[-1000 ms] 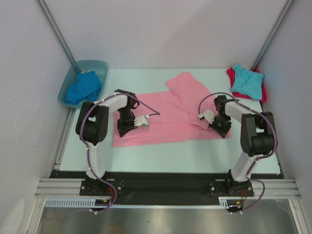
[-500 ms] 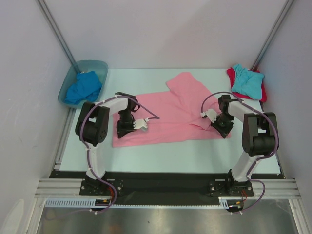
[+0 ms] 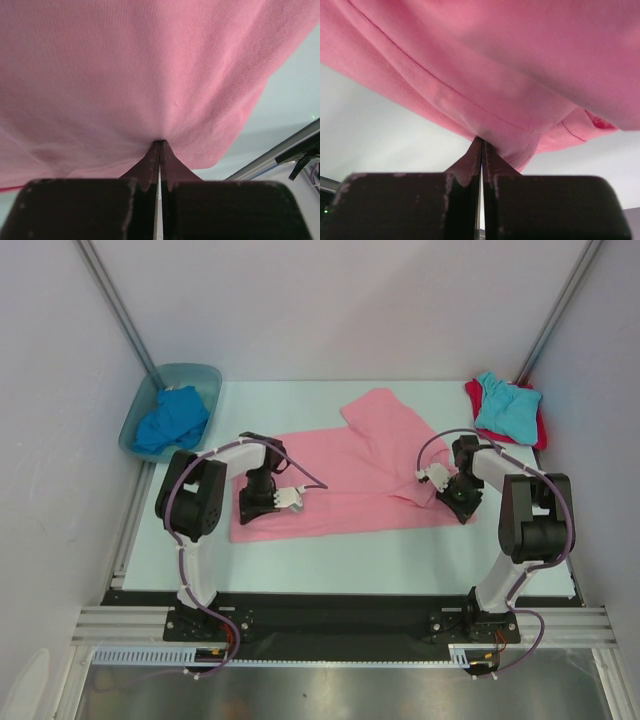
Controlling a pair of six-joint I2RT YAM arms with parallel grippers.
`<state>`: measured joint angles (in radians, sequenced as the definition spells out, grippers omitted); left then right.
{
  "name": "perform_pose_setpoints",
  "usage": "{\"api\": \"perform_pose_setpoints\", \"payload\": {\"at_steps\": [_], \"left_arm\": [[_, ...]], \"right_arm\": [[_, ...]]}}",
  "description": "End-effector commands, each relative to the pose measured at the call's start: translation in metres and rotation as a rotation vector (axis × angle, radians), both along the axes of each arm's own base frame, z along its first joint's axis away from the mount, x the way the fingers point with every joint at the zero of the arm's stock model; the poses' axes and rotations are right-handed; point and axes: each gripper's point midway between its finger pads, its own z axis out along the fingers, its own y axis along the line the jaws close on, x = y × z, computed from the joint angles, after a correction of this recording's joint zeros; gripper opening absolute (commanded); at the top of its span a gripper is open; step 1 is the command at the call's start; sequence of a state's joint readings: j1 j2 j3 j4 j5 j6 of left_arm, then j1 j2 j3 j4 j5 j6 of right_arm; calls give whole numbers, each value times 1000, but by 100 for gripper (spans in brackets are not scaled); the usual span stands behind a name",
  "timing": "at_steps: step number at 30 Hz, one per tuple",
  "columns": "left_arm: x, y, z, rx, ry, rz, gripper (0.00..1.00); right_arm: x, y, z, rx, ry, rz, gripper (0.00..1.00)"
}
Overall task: Fold and stack the t-shirts
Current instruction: Fold the tshirt
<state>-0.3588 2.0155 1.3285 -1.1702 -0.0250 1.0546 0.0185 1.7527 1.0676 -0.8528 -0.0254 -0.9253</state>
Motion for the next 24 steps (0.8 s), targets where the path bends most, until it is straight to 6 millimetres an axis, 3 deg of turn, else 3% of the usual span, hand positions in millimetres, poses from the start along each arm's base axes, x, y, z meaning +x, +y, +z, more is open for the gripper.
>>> {"api": "perform_pose_setpoints", "payload": {"at_steps": [1, 15, 17, 18, 19, 20, 22, 24], "left_arm": [[-3, 18, -27, 62, 6, -5, 0], [-1, 21, -27, 77, -21, -3, 0], [1, 19, -25, 69, -28, 3, 0], [0, 19, -23, 64, -30, 5, 0], [1, 17, -21, 57, -34, 10, 0], [2, 16, -18, 51, -37, 14, 0], [5, 13, -11, 40, -53, 21, 0], [9, 11, -2, 30, -69, 24, 0]], "right_arm": [[-7, -31, -5, -98, 19, -4, 0], [-4, -32, 1, -88, 12, -7, 0], [-4, -28, 4, -76, 20, -2, 10], [-7, -23, 9, -51, 36, 5, 17], [-8, -20, 13, -38, 40, 7, 31], [-14, -9, 18, 3, 64, 16, 36], [-10, 0, 35, 39, 34, 25, 46], [-13, 22, 50, 82, 36, 67, 47]]}}
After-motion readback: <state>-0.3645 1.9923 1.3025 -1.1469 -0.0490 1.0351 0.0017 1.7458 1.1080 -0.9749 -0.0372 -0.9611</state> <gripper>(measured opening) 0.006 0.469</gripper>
